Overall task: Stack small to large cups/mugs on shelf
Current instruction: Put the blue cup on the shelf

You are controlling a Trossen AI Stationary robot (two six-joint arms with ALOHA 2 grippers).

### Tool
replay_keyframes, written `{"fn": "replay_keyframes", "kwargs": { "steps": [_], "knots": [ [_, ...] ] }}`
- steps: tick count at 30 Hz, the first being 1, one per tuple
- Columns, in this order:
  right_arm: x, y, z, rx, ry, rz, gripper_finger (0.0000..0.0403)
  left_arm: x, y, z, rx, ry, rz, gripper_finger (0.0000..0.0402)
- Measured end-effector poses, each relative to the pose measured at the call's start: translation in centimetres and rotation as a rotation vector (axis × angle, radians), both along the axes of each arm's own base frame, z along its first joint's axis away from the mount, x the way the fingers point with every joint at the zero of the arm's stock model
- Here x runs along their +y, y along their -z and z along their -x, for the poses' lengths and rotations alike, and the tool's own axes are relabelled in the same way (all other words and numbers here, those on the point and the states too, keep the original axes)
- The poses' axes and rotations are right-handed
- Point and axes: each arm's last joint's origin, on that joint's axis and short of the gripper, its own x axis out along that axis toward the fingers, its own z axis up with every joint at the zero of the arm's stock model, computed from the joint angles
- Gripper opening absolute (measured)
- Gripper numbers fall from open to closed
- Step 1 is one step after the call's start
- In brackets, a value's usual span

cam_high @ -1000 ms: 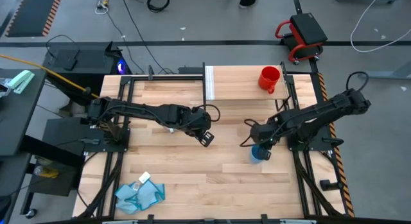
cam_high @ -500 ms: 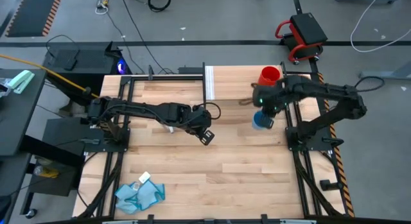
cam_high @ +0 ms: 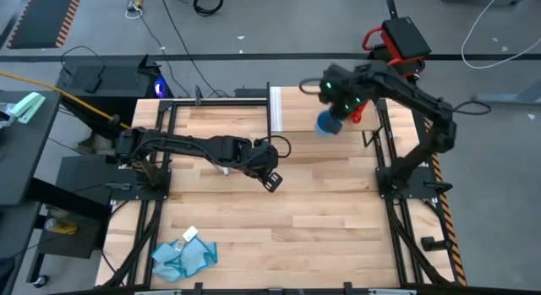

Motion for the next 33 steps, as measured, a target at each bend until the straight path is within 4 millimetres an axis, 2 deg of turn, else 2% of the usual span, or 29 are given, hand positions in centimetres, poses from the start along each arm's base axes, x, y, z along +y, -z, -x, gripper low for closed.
{"fn": "replay_keyframes", "kwargs": {
  "steps": [9,16,23,30,33],
  "knots": [
    [-6.1,-0.9,-1.9,-0.035,0.114,0.028,0.0003,0.1,0.0,0.0,-0.005,-0.003,0.0,0.0017],
    [-9.5,0.1,-1.4,-0.039,0.166,-0.038,0.0003,0.1,0.0,0.0,-0.005,-0.003,0.001,0.0021],
    [-10.9,-0.1,0.2,-0.071,0.206,-0.071,0.0003,0.1,0.0,0.0,-0.004,0.011,-0.007,0.0024],
    [-11.1,-0.1,0.4,-0.08,0.202,-0.081,0.0003,0.0,0.0,0.0,-0.002,0.032,0.01,0.0015],
    [-11.2,0.5,0.4,-0.062,0.204,-0.099,0.0003,0.0,0.0,0.0,-0.002,0.032,0.01,0.0014]
  ]
}}
